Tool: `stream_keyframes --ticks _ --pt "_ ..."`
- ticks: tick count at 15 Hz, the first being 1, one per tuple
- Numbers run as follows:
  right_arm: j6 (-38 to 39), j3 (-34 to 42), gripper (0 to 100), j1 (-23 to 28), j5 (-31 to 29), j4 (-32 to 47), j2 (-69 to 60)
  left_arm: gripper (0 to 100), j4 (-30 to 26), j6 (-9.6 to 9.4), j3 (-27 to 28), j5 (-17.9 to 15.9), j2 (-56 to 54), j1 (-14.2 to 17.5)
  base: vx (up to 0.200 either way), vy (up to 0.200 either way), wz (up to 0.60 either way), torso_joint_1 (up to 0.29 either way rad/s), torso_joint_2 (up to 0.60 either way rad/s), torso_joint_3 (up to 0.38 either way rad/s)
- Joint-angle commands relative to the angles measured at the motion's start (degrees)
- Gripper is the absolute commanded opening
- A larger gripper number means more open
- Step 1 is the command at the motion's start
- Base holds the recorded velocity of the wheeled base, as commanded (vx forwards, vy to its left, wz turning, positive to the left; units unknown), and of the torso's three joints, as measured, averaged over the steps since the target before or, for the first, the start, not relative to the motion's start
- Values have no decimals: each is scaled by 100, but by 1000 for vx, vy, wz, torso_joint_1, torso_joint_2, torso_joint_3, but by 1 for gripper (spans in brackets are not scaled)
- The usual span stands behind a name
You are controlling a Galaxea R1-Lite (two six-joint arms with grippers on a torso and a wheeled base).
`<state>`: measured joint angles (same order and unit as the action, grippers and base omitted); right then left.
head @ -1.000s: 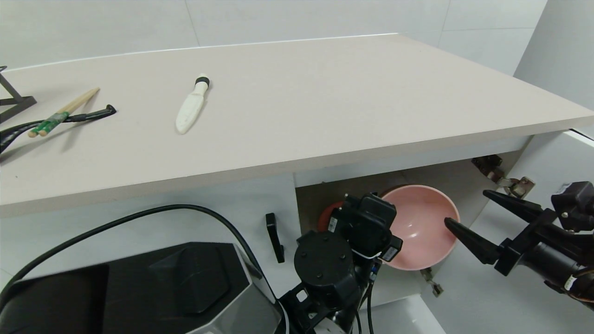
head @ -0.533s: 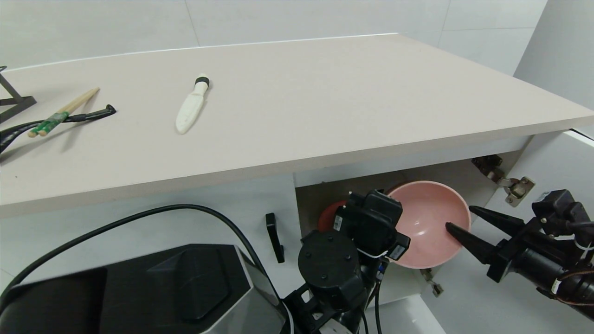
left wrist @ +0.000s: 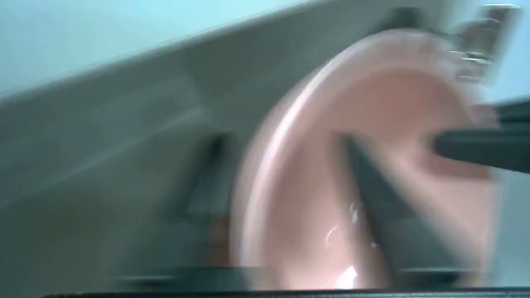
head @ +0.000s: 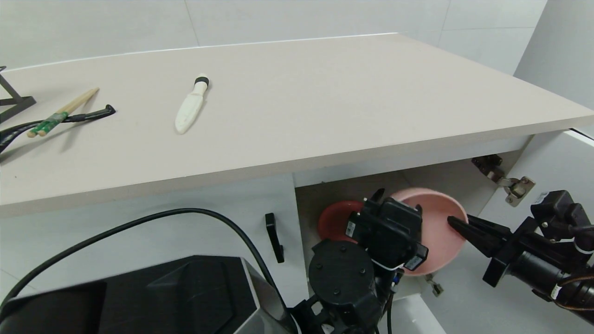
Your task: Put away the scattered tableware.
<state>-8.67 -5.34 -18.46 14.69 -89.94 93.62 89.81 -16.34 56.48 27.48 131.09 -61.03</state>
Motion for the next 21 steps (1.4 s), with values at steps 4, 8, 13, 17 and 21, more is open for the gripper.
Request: stream_keyframes --ticks 4,8,13,17,21 --pt "5 7 0 132 -19 -6 16 100 19 500 -805 12 -637 -208 0 0 0 0 0 0" --pt "5 33 0 123 -19 -6 60 100 19 1212 -2633 -928 -1955 -243 0 0 0 0 0 0" --pt "5 42 0 123 -19 -6 60 100 19 1440 -4338 -2159 -3071 -59 0 0 0 0 0 0" --pt "5 51 0 123 -19 -6 112 100 19 1449 -5375 -2449 -3985 407 0 0 0 0 0 0" --pt "5 94 0 123 -19 -6 174 100 19 1440 -5648 -3644 -5770 1313 0 0 0 0 0 0"
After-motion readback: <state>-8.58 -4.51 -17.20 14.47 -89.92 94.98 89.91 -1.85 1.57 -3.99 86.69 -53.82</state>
